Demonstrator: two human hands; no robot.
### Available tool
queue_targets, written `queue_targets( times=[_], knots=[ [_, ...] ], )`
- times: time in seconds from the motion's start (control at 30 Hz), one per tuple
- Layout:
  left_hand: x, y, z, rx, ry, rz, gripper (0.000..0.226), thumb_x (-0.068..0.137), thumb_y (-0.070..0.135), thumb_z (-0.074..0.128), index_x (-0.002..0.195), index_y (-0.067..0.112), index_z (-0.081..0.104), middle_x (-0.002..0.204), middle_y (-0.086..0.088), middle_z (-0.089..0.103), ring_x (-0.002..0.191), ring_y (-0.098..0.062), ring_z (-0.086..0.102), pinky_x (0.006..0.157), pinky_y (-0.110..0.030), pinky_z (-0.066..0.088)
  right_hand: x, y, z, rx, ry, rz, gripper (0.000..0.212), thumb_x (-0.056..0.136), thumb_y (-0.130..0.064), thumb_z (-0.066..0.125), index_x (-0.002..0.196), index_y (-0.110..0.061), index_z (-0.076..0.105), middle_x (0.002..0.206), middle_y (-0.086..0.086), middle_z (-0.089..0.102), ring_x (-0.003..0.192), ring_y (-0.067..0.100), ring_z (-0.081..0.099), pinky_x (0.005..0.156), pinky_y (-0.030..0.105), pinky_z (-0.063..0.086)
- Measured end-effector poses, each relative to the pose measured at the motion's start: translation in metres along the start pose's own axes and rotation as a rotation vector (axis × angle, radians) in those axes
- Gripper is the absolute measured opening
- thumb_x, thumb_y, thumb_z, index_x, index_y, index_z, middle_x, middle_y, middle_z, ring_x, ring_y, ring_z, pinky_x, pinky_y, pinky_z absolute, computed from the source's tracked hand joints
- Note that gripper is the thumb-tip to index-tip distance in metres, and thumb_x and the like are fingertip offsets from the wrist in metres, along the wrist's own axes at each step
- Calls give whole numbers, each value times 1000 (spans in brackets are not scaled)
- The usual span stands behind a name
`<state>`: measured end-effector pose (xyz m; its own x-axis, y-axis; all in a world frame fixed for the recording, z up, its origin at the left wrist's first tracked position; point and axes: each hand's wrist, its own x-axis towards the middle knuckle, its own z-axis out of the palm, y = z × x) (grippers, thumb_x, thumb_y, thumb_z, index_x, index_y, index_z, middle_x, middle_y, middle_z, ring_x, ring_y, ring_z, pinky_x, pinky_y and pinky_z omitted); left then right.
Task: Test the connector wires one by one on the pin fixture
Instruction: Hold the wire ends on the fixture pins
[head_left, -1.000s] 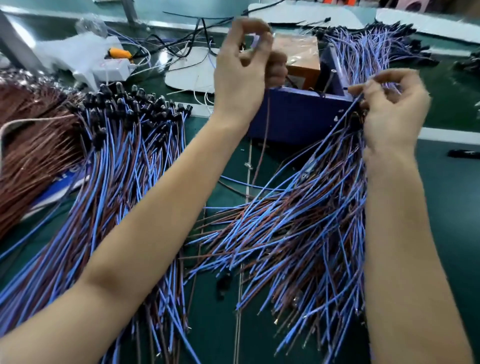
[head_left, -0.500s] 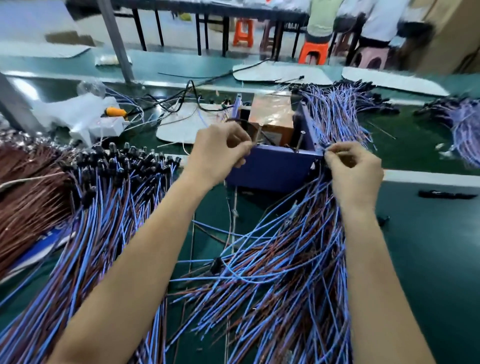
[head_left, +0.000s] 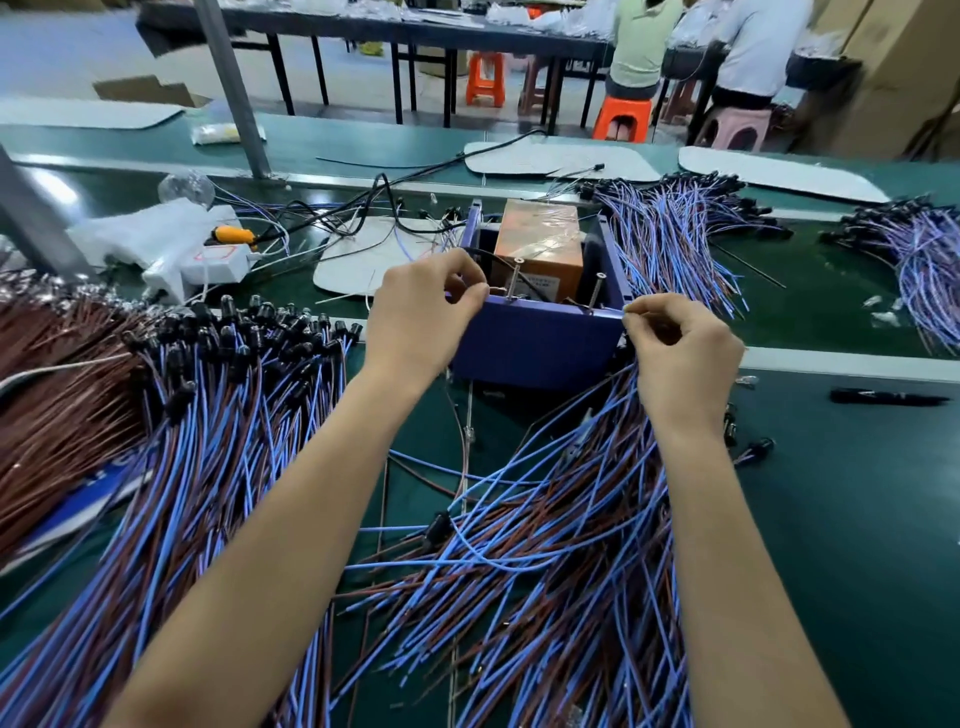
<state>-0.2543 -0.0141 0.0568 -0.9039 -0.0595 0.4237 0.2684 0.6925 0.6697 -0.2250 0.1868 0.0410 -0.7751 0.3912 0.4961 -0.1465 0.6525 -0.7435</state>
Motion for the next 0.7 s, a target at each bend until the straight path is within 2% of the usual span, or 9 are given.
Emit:
queue_targets(
  times=[0.1, 0.17, 0.23, 0.4, 0.7],
  knots=[
    [-1, 0, 3, 26, 27, 32, 4, 87, 26, 65, 85, 26, 68, 85, 5, 65, 69, -8, 53, 66, -23, 37, -1, -3, 3, -24, 16, -46, 8, 86, -8, 69, 92, -10, 74, 90, 8, 68, 85, 25, 62, 83, 30, 49],
    [-1, 0, 3, 34, 38, 42, 4, 87, 25, 65, 86, 24, 69, 87, 3, 64, 78, -13, 57, 70, -24, 41, -2, -3, 5, -58, 26, -73, 10, 85, -8, 69, 93, -10, 75, 90, 4, 59, 82, 22, 59, 79, 20, 43],
    [-1, 0, 3, 44, 47, 46, 5, 87, 25, 66, 87, 23, 70, 87, 3, 63, 79, -13, 57, 73, -25, 44, -2, -3, 7, -91, 42, -84, 10, 84, -7, 70, 93, -9, 75, 93, 3, 50, 80, 18, 53, 75, 11, 35],
    [-2, 1, 4, 52, 54, 57, 5, 87, 26, 67, 87, 23, 71, 86, 1, 62, 79, -13, 57, 74, -27, 46, -2, -3, 7, -111, 57, -107, 10, 83, -6, 71, 92, -7, 76, 94, 12, 53, 78, 14, 46, 72, -5, 27],
    [-1, 0, 5, 41, 44, 65, 4, 86, 27, 68, 85, 24, 71, 84, 2, 62, 79, -12, 57, 75, -27, 47, -1, -1, 9, -110, 60, -112, 10, 84, -6, 71, 92, -8, 76, 92, 5, 48, 77, 13, 47, 69, -7, 29]
  ],
)
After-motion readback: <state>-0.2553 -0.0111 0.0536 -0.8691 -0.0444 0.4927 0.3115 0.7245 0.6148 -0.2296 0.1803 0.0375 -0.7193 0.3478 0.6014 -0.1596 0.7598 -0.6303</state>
